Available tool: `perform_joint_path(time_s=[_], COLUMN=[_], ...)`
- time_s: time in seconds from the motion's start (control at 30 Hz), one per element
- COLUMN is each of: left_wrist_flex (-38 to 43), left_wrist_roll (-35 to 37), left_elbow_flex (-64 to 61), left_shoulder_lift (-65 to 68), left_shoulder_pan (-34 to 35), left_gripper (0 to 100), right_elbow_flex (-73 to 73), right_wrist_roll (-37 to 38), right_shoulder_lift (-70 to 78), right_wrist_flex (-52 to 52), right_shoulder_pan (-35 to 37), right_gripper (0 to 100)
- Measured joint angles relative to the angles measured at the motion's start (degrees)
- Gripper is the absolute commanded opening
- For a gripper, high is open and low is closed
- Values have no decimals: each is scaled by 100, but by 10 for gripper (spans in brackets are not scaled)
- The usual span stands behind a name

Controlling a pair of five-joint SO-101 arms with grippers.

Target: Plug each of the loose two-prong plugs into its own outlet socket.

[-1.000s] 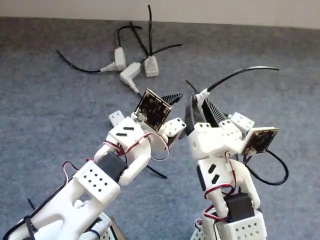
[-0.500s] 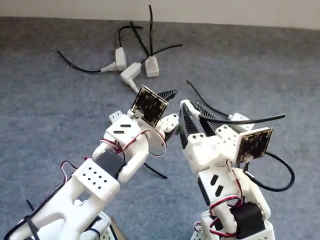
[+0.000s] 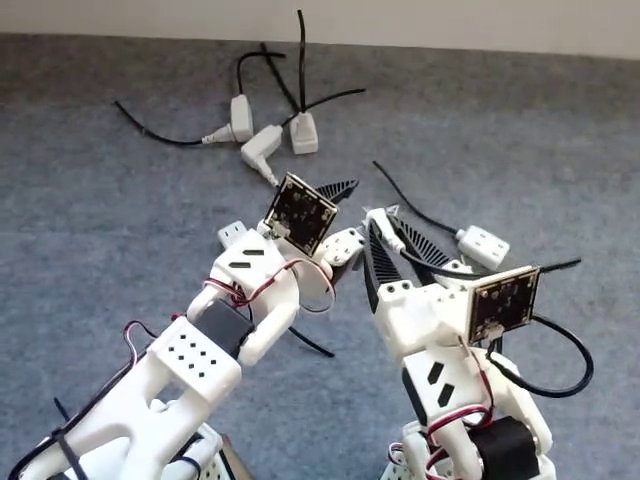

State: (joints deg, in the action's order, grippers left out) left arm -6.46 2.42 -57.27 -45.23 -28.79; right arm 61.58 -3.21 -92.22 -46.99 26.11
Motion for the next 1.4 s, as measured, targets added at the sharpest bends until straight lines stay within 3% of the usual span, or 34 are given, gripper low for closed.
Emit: perform_joint_path(time_s=[0.93, 1.4], left_wrist_flex=[18, 18], left_wrist_roll=[-26, -26], left_elbow_flex=[-141, -149], left_shoulder_lift=[18, 18], left_shoulder_pan=[0, 0], left_gripper=[194, 194], right_elbow_flex=[-88, -158], right_wrist_roll=[949, 1002], right_shoulder_lift=[-18, -18], right_wrist_flex=[-879, -712], right_shoulder_pan=[0, -97], right_gripper=[9, 9])
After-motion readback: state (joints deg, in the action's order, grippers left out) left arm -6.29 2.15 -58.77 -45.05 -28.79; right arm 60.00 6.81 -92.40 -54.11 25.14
